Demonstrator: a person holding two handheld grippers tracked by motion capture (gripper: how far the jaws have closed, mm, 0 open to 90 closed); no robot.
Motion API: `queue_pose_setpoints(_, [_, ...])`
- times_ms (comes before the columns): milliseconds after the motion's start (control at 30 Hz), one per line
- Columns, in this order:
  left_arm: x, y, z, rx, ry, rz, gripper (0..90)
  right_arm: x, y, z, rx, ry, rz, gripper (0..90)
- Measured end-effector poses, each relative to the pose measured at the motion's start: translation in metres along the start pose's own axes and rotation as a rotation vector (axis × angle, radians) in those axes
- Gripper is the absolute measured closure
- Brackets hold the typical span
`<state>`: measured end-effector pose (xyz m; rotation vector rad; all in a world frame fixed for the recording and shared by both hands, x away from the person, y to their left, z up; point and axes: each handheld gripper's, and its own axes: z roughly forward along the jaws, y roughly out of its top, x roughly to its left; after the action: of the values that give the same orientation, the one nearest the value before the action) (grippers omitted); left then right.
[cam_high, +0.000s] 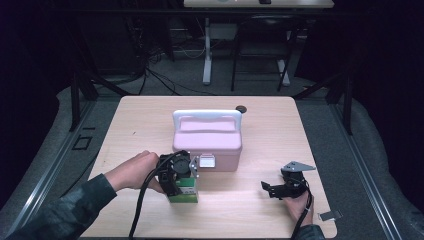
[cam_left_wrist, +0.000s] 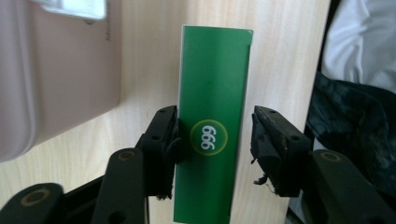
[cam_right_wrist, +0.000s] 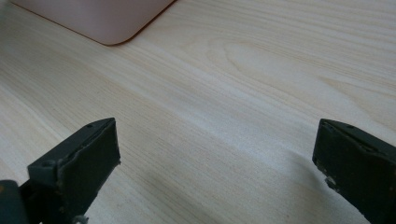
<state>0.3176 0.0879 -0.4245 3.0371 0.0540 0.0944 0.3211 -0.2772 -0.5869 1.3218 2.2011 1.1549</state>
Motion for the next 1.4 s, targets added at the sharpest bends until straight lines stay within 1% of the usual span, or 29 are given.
queue_pose_setpoints(67, [0.001, 0.003, 0.003, 0.031, -0.018, 0.010, 54.2, 0.000, 0.000, 0.000, 0.005, 0.002, 0.000, 0.1])
queue_pose_setpoints(100, [0.002, 0.004, 0.003, 0.058, -0.031, 0.011, 55.1, 0.000, 0.000, 0.000, 0.008, 0.002, -0.003, 0.2])
queue_pose_setpoints(133, [0.002, 0.005, 0.005, 0.070, -0.040, 0.014, 55.4, 0.000, 0.000, 0.000, 0.008, 0.004, 0.002, 0.2])
queue_pose_setpoints(200, [0.002, 0.007, 0.009, 0.090, -0.051, 0.012, 56.1, 0.000, 0.000, 0.000, 0.014, -0.002, -0.004, 0.6])
queue_pose_setpoints(267, [0.002, 0.009, 0.011, 0.112, -0.043, 0.014, 58.0, 0.000, 0.000, 0.000, 0.015, -0.001, -0.007, 1.1])
queue_pose_setpoints(300, [0.002, 0.009, 0.012, 0.111, -0.035, 0.004, 59.1, 0.000, 0.000, 0.000, 0.014, 0.002, -0.003, 1.2])
queue_pose_setpoints(367, [0.003, 0.010, 0.011, 0.114, -0.015, -0.001, 61.6, -0.001, 0.000, 0.000, 0.015, -0.002, -0.007, 1.2])
queue_pose_setpoints(400, [0.004, 0.010, 0.011, 0.114, -0.016, -0.009, 62.5, -0.001, 0.000, 0.000, 0.016, -0.003, -0.008, 1.2])
queue_pose_setpoints(600, [0.003, 0.010, 0.010, 0.125, -0.014, -0.005, 63.4, -0.001, 0.000, 0.000, 0.016, -0.002, -0.006, 1.2])
queue_pose_setpoints(733, [0.002, 0.007, 0.006, 0.126, -0.012, -0.020, 63.5, 0.000, 0.000, 0.000, 0.017, -0.005, -0.006, 1.2])
queue_pose_setpoints(800, [0.002, 0.006, 0.004, 0.123, -0.012, -0.027, 63.5, 0.000, 0.000, 0.000, 0.017, 0.001, -0.002, 1.2])
queue_pose_setpoints(833, [0.002, 0.003, 0.000, 0.111, -0.008, -0.044, 63.5, 0.000, 0.000, 0.000, 0.016, -0.001, -0.002, 1.2])
queue_pose_setpoints(900, [0.003, -0.001, -0.005, 0.107, -0.004, -0.058, 63.5, 0.000, 0.000, 0.000, 0.015, 0.000, -0.003, 1.2])
queue_pose_setpoints(1000, [0.004, -0.008, -0.009, 0.116, 0.007, -0.079, 63.5, 0.000, 0.000, 0.000, 0.016, -0.003, -0.006, 1.2])
queue_pose_setpoints(1067, [0.004, -0.014, -0.011, 0.114, 0.008, -0.102, 63.6, 0.000, 0.000, 0.000, 0.016, -0.001, -0.001, 1.2])
queue_pose_setpoints(1100, [0.004, -0.014, -0.011, 0.114, 0.008, -0.102, 63.5, 0.000, 0.000, 0.000, 0.016, -0.001, -0.002, 1.2])
queue_pose_setpoints(1167, [0.006, -0.021, -0.013, 0.127, 0.015, -0.118, 63.5, 0.000, 0.000, 0.000, 0.017, -0.007, -0.007, 1.2])
queue_pose_setpoints(1200, [0.006, -0.021, -0.013, 0.127, 0.015, -0.118, 63.5, 0.000, 0.000, 0.000, 0.017, -0.007, -0.007, 1.2])
queue_pose_setpoints(1233, [0.006, -0.024, -0.013, 0.122, 0.022, -0.130, 63.5, 0.000, 0.000, 0.000, 0.015, -0.001, -0.002, 1.2])
queue_pose_setpoints(1267, [0.007, -0.027, -0.014, 0.129, 0.019, -0.137, 63.5, 0.000, 0.000, 0.000, 0.015, 0.000, -0.002, 1.2])
queue_pose_setpoints(1300, [0.008, -0.032, -0.016, 0.130, 0.019, -0.154, 63.5, 0.000, 0.000, 0.000, 0.016, 0.000, -0.002, 1.2])
queue_pose_setpoints(1333, [0.009, -0.035, -0.017, 0.132, 0.026, -0.163, 63.5, 0.000, 0.000, 0.000, 0.016, 0.000, -0.002, 1.2])
queue_pose_setpoints(1400, [0.010, -0.037, -0.018, 0.136, 0.020, -0.167, 63.5, 0.001, 0.000, 0.001, 0.013, 0.002, 0.008, 1.2])
